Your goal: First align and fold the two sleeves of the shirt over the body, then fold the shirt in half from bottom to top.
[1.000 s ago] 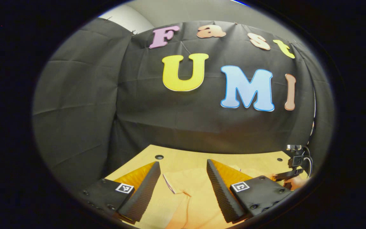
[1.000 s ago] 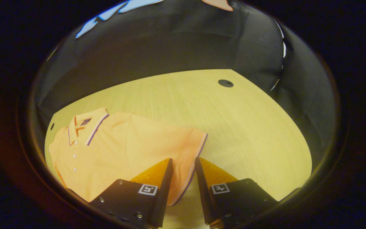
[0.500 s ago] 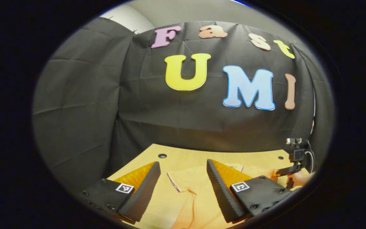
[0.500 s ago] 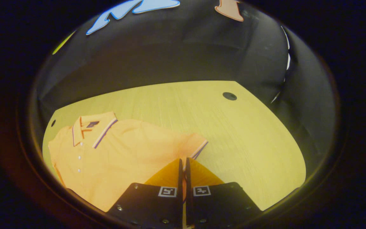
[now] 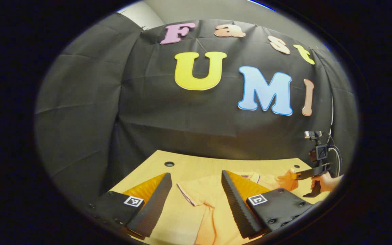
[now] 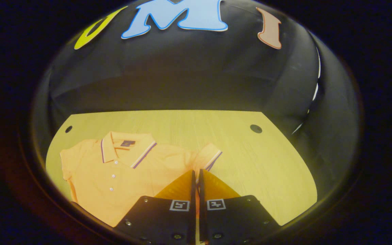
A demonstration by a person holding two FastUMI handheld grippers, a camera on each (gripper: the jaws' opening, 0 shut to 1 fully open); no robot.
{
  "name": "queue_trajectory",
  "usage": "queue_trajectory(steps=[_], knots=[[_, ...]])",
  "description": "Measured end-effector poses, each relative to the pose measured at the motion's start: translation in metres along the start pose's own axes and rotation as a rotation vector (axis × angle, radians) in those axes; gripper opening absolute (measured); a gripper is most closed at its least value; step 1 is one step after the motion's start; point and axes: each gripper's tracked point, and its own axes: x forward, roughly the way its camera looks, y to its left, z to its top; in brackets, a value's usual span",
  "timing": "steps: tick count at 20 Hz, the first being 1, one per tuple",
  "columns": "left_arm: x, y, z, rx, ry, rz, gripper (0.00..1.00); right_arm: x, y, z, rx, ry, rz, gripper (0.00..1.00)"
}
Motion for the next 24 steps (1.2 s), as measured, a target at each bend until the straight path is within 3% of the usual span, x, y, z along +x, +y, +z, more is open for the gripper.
queue_trajectory(steps=[4, 12, 21, 24], knots=[[0.018, 0.015, -0.004, 0.016, 0.016, -0.044, 0.94, -0.001, 0.03, -0.003, -0.049, -0.005, 0.005, 0.04], [0.019, 0.029, -0.032, -0.027, 0.045, 0.005, 0.94, 0.009, 0.096, -0.033, -0.148, 0.051, 0.127, 0.04], [-0.001, 0.033, -0.036, -0.028, 0.044, 0.076, 0.94, 0.008, 0.119, -0.052, -0.173, 0.099, 0.223, 0.12], [-0.006, 0.021, -0.036, -0.018, 0.046, 0.08, 0.94, 0.001, 0.123, -0.05, -0.166, 0.089, 0.264, 0.19]])
